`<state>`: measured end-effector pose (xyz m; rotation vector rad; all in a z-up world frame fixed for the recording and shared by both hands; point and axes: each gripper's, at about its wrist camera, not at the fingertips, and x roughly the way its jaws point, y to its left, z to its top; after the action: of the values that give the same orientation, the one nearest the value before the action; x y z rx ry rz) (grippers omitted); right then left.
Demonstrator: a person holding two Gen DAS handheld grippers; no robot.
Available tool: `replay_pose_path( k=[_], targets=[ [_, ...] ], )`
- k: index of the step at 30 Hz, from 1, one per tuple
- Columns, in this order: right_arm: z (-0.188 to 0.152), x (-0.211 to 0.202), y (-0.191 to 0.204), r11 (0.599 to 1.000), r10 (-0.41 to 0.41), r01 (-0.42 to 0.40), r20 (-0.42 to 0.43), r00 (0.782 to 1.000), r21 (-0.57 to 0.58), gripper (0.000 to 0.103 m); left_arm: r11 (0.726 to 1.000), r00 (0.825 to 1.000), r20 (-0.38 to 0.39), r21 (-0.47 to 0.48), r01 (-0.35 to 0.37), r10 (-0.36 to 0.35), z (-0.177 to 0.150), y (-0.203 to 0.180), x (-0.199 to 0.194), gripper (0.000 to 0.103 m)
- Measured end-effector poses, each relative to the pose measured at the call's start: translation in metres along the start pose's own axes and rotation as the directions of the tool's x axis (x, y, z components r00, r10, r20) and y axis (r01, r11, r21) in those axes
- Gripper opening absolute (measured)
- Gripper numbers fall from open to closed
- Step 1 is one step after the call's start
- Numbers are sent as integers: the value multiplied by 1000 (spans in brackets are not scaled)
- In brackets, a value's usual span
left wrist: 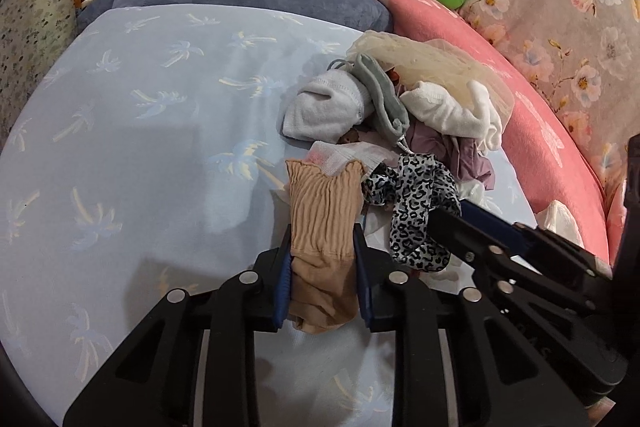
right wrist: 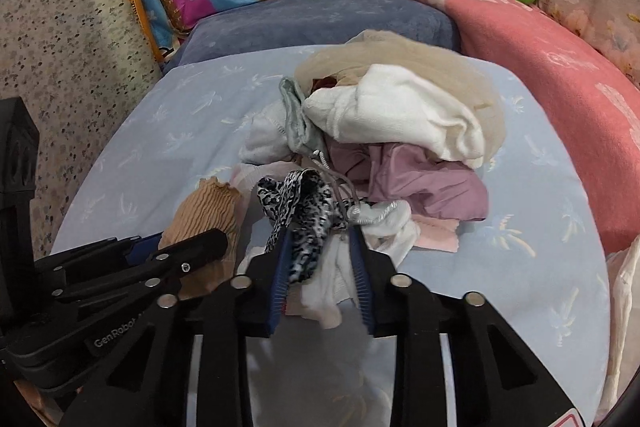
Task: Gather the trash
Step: 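Grasp the beige stocking with the left gripper while the right gripper grasps the leopard-print cloth, then carry the stocking and leopard cloth over the white bin with both grippers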
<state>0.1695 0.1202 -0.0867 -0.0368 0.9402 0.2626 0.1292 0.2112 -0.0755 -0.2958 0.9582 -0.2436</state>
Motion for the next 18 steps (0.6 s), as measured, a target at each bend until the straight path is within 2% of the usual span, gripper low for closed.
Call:
replay_pose_path(
  k=[2,3,9,18],
  targets=[
    [-1,1,1,1000,15,-15,-5,1000,2,4,1000,1000,6,4,-8,8,1,-2,-2,26],
    [-2,1,2,1000,17,-17,-3,1000,1,4,1000,1000,7,5,-12,12,2,-2,-2,26],
    [-3,-21,-1,1000,24,-25,40,999,11,2,1000,999,28,13,-21,20,3,-12,-11,26],
    [7,-83,-20,999,1,-6,165,986,33,2,997,996,89,72,-17,10,7,-44,-35,26]
  ],
)
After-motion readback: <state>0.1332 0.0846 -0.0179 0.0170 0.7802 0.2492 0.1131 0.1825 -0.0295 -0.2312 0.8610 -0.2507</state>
